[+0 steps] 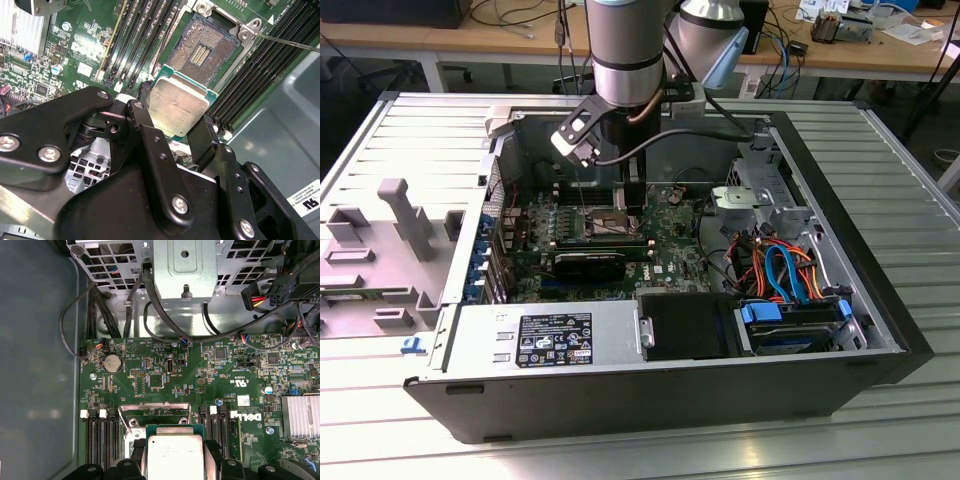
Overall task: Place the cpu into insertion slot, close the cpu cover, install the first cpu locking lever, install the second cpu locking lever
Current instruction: 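Place the cpu into insertion slot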
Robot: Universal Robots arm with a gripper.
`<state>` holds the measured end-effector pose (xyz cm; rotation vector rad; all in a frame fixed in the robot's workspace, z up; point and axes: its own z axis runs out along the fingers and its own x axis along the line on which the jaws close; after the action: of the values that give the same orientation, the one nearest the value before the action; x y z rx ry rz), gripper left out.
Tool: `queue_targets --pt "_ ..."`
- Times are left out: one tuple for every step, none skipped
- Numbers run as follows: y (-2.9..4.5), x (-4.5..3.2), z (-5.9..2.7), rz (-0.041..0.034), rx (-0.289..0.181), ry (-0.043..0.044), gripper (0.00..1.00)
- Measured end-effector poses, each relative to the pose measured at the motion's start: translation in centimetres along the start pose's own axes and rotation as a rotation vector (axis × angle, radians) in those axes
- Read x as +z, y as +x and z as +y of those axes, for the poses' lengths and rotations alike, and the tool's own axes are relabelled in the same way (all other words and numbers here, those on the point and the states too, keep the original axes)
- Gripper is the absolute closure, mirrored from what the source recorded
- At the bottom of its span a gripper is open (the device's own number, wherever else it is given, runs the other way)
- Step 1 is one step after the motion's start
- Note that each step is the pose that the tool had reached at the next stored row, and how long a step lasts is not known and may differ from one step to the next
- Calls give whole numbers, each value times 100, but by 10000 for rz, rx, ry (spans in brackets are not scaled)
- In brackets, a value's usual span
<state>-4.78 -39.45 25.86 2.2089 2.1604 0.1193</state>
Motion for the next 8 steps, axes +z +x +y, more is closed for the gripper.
queue_targets --pt "0 1 0 0 0 0 46" --pt "0 2 0 0 0 0 46" --pt "0 4 0 0 0 0 46" --pt "0 6 -1 0 0 0 46" --pt "0 7 -1 0 0 0 46" --pt "0 10 -1 0 0 0 46" --pt "0 12 -1 0 -1 0 46" --pt "0 15 -1 0 0 0 46"
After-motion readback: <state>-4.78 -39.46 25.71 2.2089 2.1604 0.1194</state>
